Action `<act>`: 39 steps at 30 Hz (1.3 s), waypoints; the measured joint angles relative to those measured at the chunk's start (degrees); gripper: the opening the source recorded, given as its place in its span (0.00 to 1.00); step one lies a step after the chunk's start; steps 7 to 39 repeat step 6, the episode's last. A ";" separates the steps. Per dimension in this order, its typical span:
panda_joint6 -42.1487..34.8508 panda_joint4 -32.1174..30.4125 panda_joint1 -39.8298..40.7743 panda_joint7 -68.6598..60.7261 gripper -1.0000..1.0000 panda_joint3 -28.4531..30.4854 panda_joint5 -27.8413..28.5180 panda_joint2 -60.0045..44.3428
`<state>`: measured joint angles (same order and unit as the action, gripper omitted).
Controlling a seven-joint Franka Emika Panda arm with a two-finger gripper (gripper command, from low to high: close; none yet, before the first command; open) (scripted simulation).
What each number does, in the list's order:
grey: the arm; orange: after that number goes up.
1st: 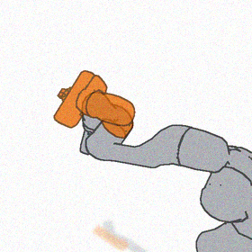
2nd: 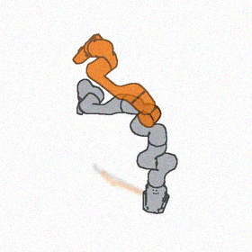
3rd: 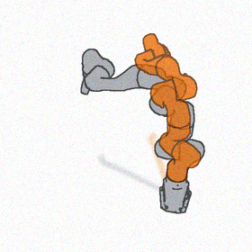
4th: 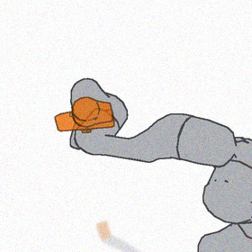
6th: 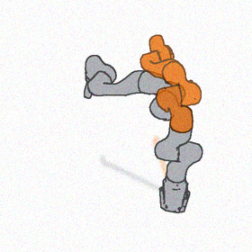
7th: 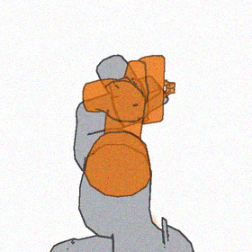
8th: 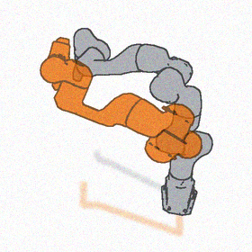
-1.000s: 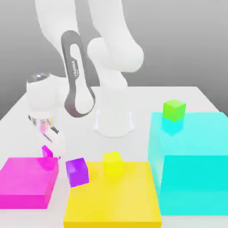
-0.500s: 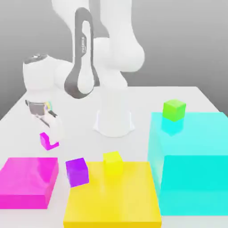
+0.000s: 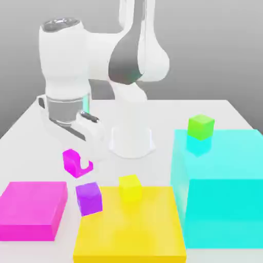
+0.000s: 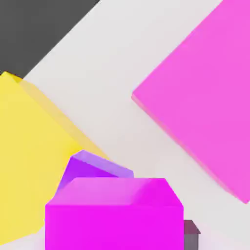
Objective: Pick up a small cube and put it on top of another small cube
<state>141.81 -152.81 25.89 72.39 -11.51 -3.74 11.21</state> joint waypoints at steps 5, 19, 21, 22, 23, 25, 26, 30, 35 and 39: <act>6.40 -1.07 0.10 1.41 1.00 -0.45 1.41 -5.39; 6.40 -1.07 0.10 1.41 1.00 -0.45 1.41 -5.39; 6.40 -1.07 0.10 1.41 1.00 -0.45 1.41 -5.39; 6.40 -1.07 0.10 1.41 1.00 -0.45 1.41 -5.39; 6.40 -1.07 0.10 1.41 1.00 -0.45 1.41 -5.39; 6.40 -1.07 0.10 1.41 1.00 -0.45 1.41 -5.39; 6.40 -1.07 0.10 1.41 1.00 -0.45 1.41 -5.39; 6.40 -1.07 0.10 1.41 1.00 -0.45 1.41 -5.39; 6.40 -1.07 0.10 1.41 1.00 -0.45 1.41 -5.39; 6.40 -1.07 0.10 1.41 1.00 -0.45 1.41 -5.39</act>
